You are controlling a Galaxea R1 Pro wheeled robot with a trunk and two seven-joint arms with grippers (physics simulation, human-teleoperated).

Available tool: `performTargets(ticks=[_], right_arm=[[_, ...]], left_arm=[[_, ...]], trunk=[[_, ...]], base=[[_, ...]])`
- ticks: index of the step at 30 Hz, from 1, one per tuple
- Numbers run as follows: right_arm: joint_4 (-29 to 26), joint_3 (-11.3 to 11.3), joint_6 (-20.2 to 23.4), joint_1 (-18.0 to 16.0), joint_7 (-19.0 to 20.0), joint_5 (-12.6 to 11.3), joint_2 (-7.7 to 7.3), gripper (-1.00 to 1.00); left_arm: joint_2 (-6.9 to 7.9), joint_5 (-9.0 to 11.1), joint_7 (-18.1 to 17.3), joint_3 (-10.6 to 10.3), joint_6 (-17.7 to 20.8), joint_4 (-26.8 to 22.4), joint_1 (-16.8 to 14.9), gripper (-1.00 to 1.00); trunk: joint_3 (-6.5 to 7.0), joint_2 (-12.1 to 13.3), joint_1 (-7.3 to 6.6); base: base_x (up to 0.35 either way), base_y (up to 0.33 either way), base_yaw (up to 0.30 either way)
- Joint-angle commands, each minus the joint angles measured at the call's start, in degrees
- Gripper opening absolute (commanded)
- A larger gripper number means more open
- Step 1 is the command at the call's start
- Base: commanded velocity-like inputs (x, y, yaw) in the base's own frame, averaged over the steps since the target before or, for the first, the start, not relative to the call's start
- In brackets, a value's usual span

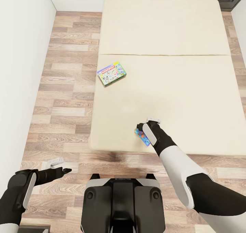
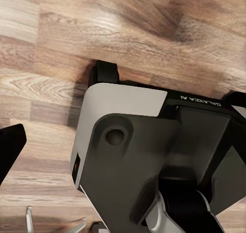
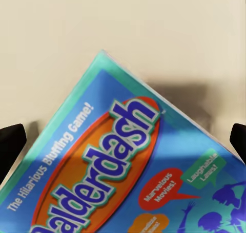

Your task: Put all the toys in the child's room - the three board games (two on the bed and one on the table), the two jigsaw puzzles on the table, and the tennis ball on the table - inside the toy box on the table in the child's room.

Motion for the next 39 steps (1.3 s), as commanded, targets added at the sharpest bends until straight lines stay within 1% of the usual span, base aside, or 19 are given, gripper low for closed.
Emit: performTargets(ticks=[1, 6, 36, 39], right_arm=[[-0.05, 0.16, 0.15, -0.02, -0.49, -0.47, 0.00, 1.00], [-0.06, 0.16, 0.15, -0.02, -0.48, -0.47, 0.00, 1.00], [-0.06, 0.16, 0.24, -0.02, -0.23, -0.47, 0.00, 1.00], [-0.06, 0.16, 0.24, -0.02, -0.16, -0.47, 0.00, 1.00]], left_arm=[[0.01, -0.05, -0.22, 0.08, 0.34, -0.05, -0.02, 1.00], [0.05, -0.01, -0.22, 0.08, 0.34, -0.05, -0.02, 1.00], [0.00, 0.04, -0.19, 0.08, 0.34, -0.14, -0.02, 1.00], [-0.01, 0.04, -0.15, 0.08, 0.34, -0.14, -0.02, 1.00]], trunk=[[-0.06, -0.09, 0.03], [-0.06, -0.09, 0.03], [-0.06, -0.09, 0.03], [-0.06, -0.09, 0.03]], base=[[-0.084, 0.000, 0.000], [-0.145, 0.000, 0.000], [-0.050, 0.000, 0.000], [-0.152, 0.000, 0.000]])
